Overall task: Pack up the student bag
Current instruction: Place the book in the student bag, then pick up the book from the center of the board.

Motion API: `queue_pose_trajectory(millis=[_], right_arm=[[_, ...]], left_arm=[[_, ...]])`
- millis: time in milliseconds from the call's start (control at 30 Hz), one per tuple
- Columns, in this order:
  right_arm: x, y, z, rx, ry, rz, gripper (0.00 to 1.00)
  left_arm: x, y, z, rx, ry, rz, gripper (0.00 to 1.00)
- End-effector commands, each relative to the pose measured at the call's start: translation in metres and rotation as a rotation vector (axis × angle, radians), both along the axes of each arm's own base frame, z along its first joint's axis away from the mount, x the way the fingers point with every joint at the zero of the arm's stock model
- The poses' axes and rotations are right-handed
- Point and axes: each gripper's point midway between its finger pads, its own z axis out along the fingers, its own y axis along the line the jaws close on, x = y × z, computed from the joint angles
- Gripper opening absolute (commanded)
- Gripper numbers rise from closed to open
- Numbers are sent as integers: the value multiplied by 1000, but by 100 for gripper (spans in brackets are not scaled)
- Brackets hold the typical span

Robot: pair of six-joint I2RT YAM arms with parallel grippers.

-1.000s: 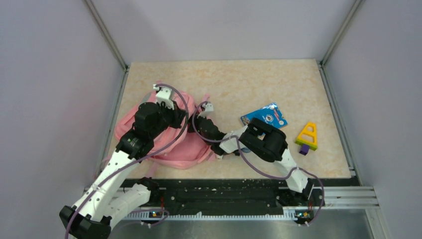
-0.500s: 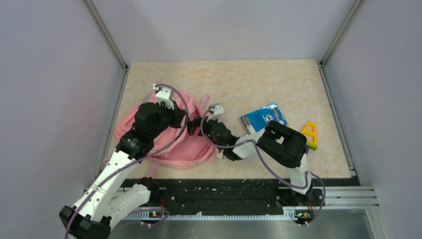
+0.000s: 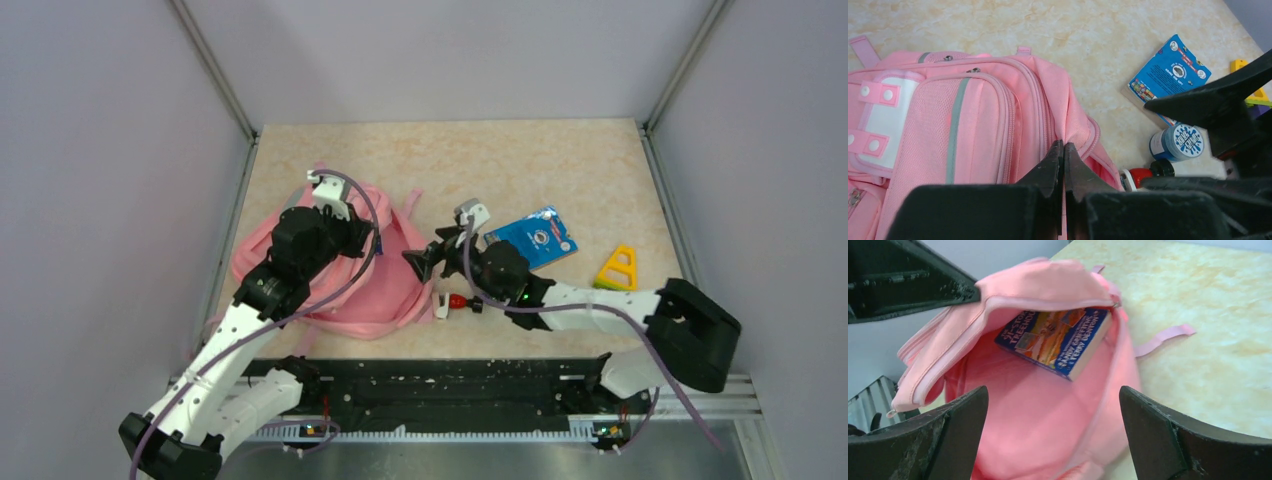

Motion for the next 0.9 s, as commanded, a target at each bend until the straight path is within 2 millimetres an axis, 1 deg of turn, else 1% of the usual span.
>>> queue_pose_trajectory(millis=[0, 100, 133, 167, 300, 467, 533, 567, 600, 667, 867], right_arm=[[16, -54, -18, -205, 67, 3, 99], [34, -98, -25, -273, 128, -46, 99], [45, -118, -27, -286, 157, -90, 99], [52, -133, -29, -292, 184, -122, 99], [79, -202, -43, -289, 323, -273, 99], [111, -280, -49, -250, 394, -474, 99], [120, -318, -62, -232, 468, -562, 99], [124, -331, -69, -214, 503, -589, 99], [127, -342, -76, -196, 536, -605, 99], [131, -350, -87, -181, 571, -607, 99], [133, -351, -113, -199, 638, -595, 99]], left_arm=[[7, 1, 32, -46, -123, 19, 0], [7, 1, 32, -45, -123, 20, 0], [7, 1, 32, -45, -123, 19, 0], [7, 1, 32, -45, -124, 19, 0], [7, 1, 32, -42, -123, 18, 0], [6, 1, 31, -42, -123, 18, 0], [7, 4, 31, -40, -123, 33, 0], [8, 4, 31, -40, -122, 37, 0], [8, 4, 30, -40, -122, 38, 0], [8, 4, 29, -38, -119, 37, 0], [8, 3, 29, -40, -117, 32, 0]])
